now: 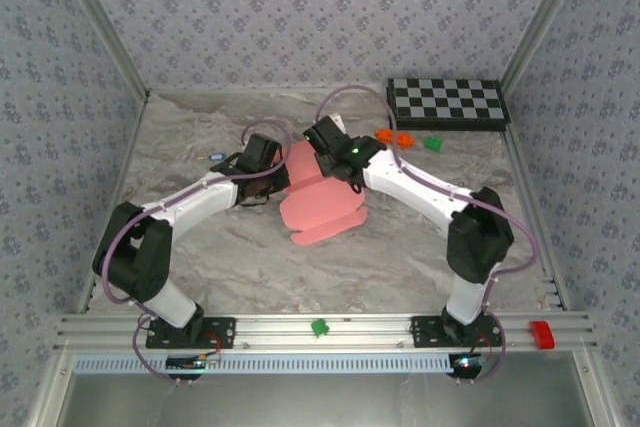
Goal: Fold the paper box
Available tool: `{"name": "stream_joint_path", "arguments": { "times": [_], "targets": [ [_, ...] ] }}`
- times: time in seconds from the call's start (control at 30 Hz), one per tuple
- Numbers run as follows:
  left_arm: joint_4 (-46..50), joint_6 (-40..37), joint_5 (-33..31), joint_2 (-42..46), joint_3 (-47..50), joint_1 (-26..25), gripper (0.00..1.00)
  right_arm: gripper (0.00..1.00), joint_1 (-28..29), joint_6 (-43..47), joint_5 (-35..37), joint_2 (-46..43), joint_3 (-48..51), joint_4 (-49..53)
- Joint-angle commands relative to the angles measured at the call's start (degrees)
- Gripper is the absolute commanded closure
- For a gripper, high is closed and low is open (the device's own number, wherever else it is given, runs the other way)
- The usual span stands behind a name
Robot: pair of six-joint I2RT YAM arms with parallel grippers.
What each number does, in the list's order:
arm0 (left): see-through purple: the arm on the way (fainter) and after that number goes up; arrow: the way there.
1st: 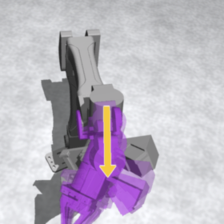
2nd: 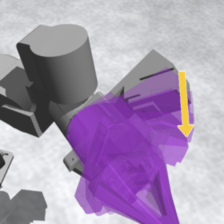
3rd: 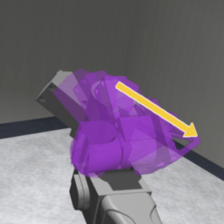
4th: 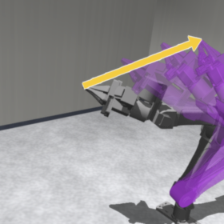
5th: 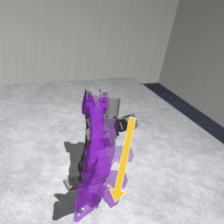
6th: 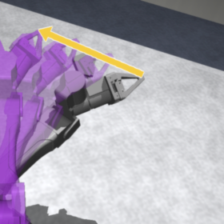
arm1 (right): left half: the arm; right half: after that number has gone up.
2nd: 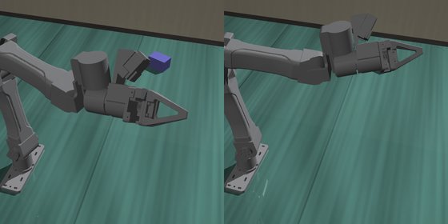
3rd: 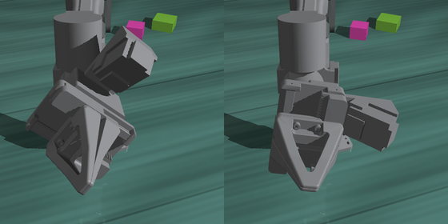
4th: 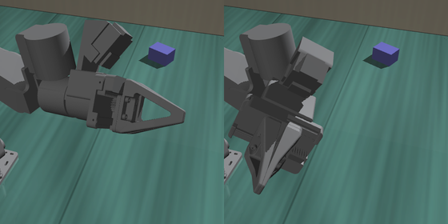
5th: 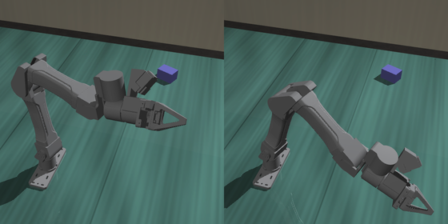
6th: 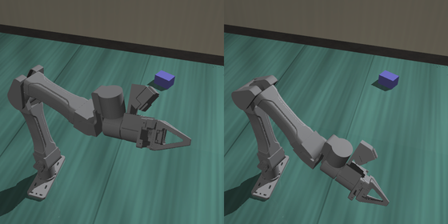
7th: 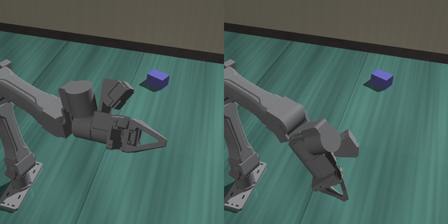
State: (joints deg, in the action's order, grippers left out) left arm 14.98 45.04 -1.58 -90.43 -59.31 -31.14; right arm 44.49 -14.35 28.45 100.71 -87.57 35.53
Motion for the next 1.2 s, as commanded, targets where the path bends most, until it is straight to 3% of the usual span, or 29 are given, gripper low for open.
{"name": "stream_joint_path", "arguments": {
  "times": [0.0,0.4,0.67,0.97,1.17],
  "targets": [
    [-3.1,8.1,-1.7,0.6,0.3,0.2,1.0,0.35,-1.1,-2.2,-4.7,-5.7,2.8,0.0],
    [0.1,29.7,-5.1,1.7,0.3,-1.2,1.0,0.36,-11.3,-10.0,-22.2,-23.8,18.2,-4.0],
    [2.4,40.6,-6.0,1.8,-0.2,-3.5,1.0,0.38,-16.9,-17.5,-34.8,-35.3,34.7,-13.8],
    [2.3,49.6,-3.9,0.9,0.6,-4.2,1.0,0.44,-17.1,-26.4,-42.1,-36.4,43.5,-24.6],
    [3.2,50.2,-3.5,0.9,0.1,-4.5,1.0,0.47,-16.9,-28.3,-43.5,-33.9,45.1,-28.7]
  ]
}}
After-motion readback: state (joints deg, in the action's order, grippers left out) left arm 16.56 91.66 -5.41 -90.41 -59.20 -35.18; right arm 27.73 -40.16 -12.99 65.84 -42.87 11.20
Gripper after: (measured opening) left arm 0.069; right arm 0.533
